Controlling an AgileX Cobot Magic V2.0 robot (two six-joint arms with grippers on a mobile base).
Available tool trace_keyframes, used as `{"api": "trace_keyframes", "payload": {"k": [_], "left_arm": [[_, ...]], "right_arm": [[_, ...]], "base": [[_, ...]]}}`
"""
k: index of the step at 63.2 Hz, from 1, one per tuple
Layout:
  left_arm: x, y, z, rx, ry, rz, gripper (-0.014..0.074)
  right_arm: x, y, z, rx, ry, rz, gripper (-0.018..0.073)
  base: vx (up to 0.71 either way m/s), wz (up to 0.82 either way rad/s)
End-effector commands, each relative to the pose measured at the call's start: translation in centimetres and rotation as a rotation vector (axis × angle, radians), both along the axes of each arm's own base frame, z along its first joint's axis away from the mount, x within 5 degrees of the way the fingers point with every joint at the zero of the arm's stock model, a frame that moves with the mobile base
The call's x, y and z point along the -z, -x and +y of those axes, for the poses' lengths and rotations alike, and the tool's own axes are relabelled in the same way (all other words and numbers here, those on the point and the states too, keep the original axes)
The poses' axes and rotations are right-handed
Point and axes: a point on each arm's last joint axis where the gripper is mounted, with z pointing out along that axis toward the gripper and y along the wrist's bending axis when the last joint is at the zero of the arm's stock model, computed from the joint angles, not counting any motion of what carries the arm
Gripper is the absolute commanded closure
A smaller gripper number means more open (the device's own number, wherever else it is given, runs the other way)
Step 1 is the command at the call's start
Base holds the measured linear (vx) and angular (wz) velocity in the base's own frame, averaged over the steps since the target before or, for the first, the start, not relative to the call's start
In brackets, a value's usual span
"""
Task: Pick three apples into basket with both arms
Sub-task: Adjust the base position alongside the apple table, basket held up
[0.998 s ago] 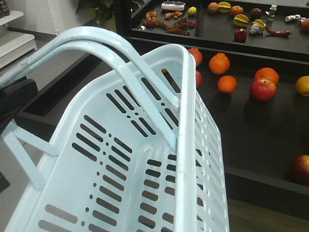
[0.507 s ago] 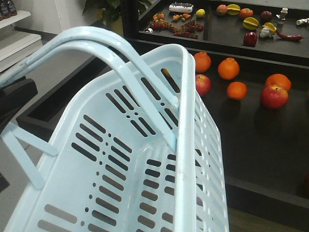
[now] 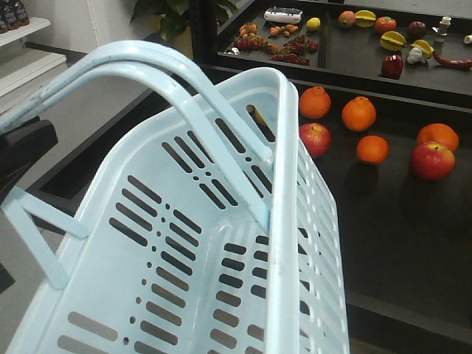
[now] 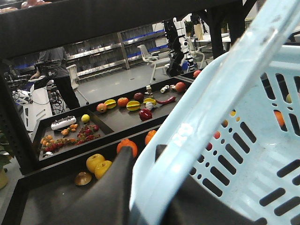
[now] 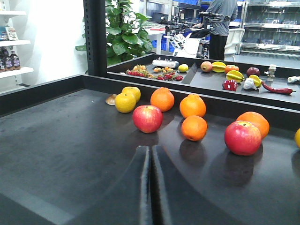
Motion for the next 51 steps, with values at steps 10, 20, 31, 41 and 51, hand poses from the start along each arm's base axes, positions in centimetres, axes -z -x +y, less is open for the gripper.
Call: {"api": "trace_keyframes", "payload": {"k": [10,20,31,41,51], "left_arm": [[-1.01,0.05,0.25,-0.026,0.019,-0.025,0.0603],[-1.01,0.05,0.25,-0.026,0.019,-0.025,0.0603],[-1.01,0.05,0.25,-0.026,0.019,-0.025,0.0603],[-1.01,0.05,0.25,-0.026,0.019,-0.025,0.0603],[-1.01,0.05,0.25,-0.026,0.019,-0.025,0.0603]], "right_arm": [[-0.25,0.03,0.05,-0.004,0.011,-0.070,0.0568],[-0.25,0.03,0.05,-0.004,0.011,-0.070,0.0568],[-0.25,0.03,0.05,-0.004,0.011,-0.070,0.0568],[-0.25,0.03,0.05,-0.004,0.011,-0.070,0.0568],[-0.25,0.03,0.05,-0.004,0.011,-0.070,0.0568]], "base": [[0.09,-0.02],[0.10,-0.06],[0.10,-0.11],[0.10,-0.15],[0.09,-0.16]]}}
